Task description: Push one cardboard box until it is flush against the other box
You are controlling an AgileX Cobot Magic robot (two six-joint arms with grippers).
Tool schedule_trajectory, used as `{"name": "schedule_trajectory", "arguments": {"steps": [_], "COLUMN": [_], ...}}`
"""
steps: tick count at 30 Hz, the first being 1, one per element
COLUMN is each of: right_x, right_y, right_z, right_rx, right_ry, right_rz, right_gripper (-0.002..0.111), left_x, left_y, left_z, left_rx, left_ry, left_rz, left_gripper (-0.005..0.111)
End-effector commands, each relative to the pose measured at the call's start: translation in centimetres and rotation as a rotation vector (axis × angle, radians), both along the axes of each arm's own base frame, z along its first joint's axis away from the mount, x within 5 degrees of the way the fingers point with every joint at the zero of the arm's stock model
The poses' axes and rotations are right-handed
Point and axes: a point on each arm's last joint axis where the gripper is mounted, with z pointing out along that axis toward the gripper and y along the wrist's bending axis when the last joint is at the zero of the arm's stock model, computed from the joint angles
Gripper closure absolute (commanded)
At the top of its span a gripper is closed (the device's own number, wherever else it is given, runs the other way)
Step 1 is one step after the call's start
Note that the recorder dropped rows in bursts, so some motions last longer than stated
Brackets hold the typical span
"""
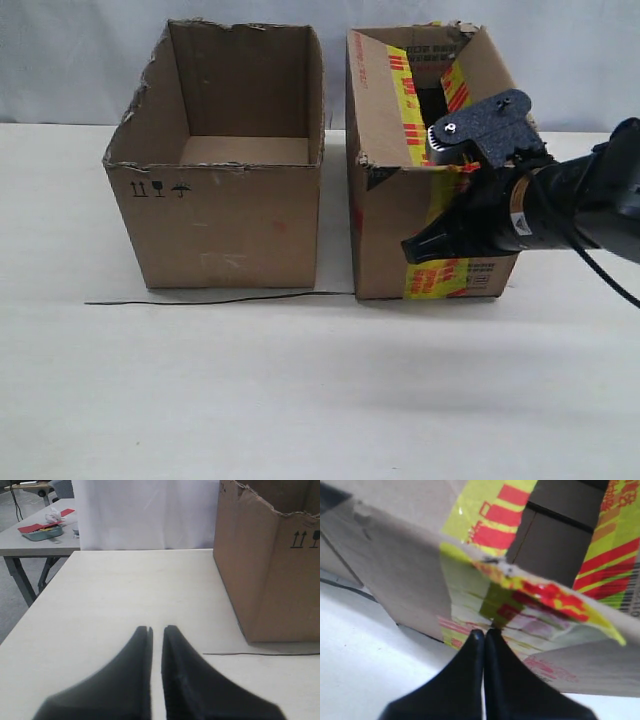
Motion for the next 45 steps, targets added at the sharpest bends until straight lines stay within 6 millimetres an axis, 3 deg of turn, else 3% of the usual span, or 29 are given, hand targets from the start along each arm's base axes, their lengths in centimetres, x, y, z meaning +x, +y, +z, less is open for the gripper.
{"name": "schedule_trajectory", "arguments": {"steps": [1, 12, 17, 19, 22, 26, 29, 33, 34, 45], "right_x": [0.4, 1.1, 0.5, -1.3, -4.8, -5.2, -3.2, -0.1, 1.9, 13.3], "right_y": [0.1, 0.6, 0.1, 0.5, 0.0, -2.7, -5.2, -7.3, -8.1, -13.9], "right_z": [0.0, 1.3, 1.8, 3.8, 8.8, 13.0, 15.6, 15.7, 14.8, 8.0], "right_rx": [-0.001, 0.039, 0.035, 0.072, 0.159, 0.131, 0.124, 0.102, 0.086, 0.213], "right_ry": [-0.021, -0.053, -0.029, -0.04, -0.154, -0.251, -0.301, -0.287, -0.252, -0.02], "right_rz": [0.022, 0.004, -0.042, 0.0, 0.078, 0.0, -0.142, -0.251, -0.278, -0.429], "right_gripper": [0.108, 0.108, 0.108, 0.108, 0.108, 0.108, 0.108, 0.108, 0.108, 0.108], "left_x": [0.0, 0.0, 0.0, 0.0, 0.0, 0.0, 0.0, 0.0, 0.0, 0.0], "left_y": [-0.1, -0.1, -0.1, -0.1, -0.1, -0.1, -0.1, -0.1, -0.1, -0.1], "left_z": [0.0, 0.0, 0.0, 0.0, 0.0, 0.0, 0.0, 0.0, 0.0, 0.0], "left_rx": [-0.013, -0.013, -0.013, -0.013, -0.013, -0.013, -0.013, -0.013, -0.013, -0.013], "left_ry": [-0.011, -0.011, -0.011, -0.011, -0.011, -0.011, -0.011, -0.011, -0.011, -0.011], "left_rz": [-0.01, -0.01, -0.01, -0.01, -0.01, -0.01, -0.01, -0.01, -0.01, -0.01], "left_gripper": [0.107, 0.107, 0.107, 0.107, 0.107, 0.107, 0.107, 0.107, 0.107, 0.107]}}
